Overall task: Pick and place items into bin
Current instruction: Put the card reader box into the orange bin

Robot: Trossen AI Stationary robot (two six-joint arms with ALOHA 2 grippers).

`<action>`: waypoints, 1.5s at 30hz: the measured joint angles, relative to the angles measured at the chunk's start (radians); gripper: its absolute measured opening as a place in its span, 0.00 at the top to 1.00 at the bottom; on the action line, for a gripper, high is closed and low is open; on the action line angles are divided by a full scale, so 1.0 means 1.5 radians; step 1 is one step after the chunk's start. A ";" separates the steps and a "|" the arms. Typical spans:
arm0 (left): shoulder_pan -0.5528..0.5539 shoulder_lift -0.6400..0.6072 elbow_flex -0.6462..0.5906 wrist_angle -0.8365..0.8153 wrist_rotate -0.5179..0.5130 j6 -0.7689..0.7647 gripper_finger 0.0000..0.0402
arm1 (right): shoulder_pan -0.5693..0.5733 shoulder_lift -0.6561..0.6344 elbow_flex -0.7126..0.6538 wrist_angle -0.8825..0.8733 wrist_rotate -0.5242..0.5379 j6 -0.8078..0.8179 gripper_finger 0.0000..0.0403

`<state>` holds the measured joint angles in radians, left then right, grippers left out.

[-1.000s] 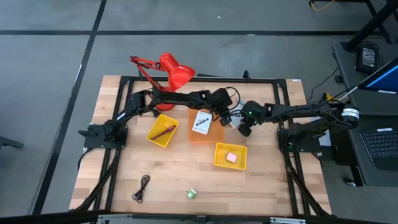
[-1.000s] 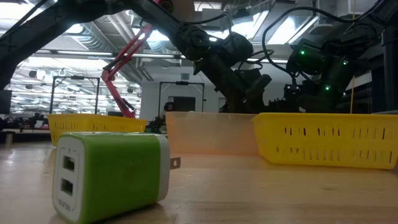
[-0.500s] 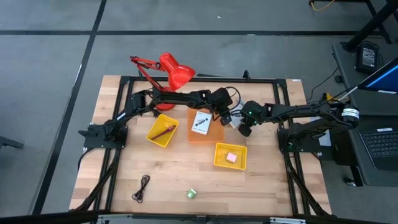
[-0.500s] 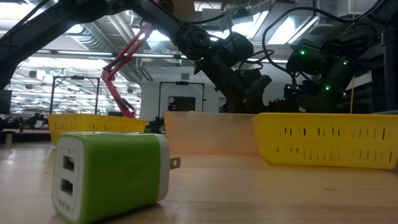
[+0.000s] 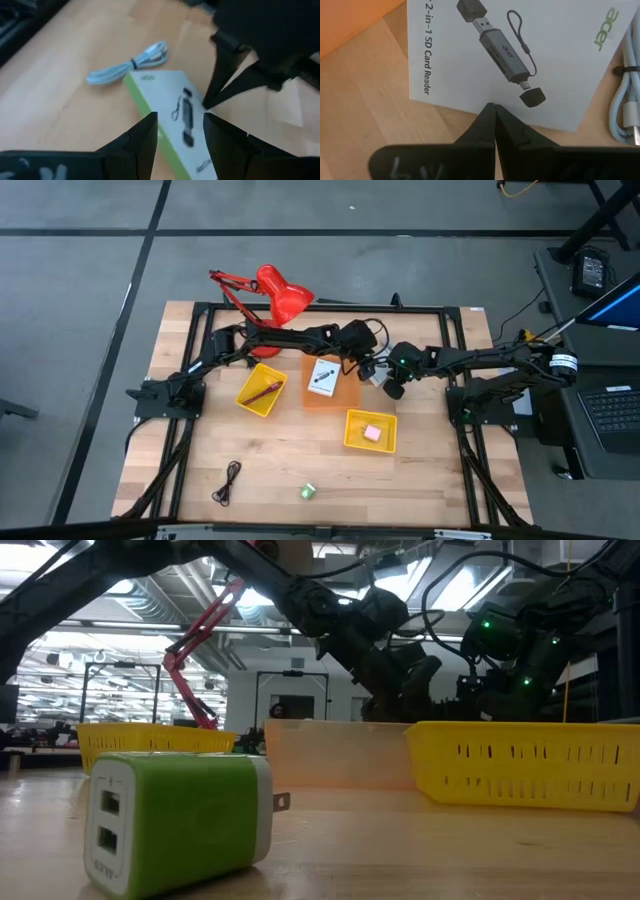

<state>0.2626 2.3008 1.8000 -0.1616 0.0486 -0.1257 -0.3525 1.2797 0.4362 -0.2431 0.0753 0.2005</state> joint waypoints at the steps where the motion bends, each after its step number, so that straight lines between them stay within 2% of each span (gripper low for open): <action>1: 0.001 0.000 0.000 -0.004 0.002 0.000 0.61 | 0.000 0.000 0.000 0.000 0.000 0.000 1.00; 20: -0.001 0.004 -0.003 -0.013 0.003 -0.001 0.61 | 0.000 0.000 -0.001 0.003 0.000 0.003 1.00; 24: -0.005 0.004 -0.003 -0.014 0.004 0.000 0.61 | 0.001 0.000 -0.001 -0.026 -0.005 0.020 1.00; 31: -0.013 0.001 -0.003 -0.017 0.003 0.066 0.61 | 0.026 0.002 -0.002 -0.042 0.002 0.041 1.00; 40: -0.014 -0.071 -0.003 -0.059 0.039 0.149 0.61 | 0.056 -0.004 0.002 -0.052 0.004 0.058 1.00; 45: -0.021 -0.115 -0.007 -0.091 0.046 0.181 0.63 | 0.071 -0.053 0.026 -0.093 -0.004 0.058 1.00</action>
<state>0.2312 2.1283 1.7894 -0.2976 0.1172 0.1457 -0.2466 1.2005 0.4758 -0.3830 0.0699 0.2868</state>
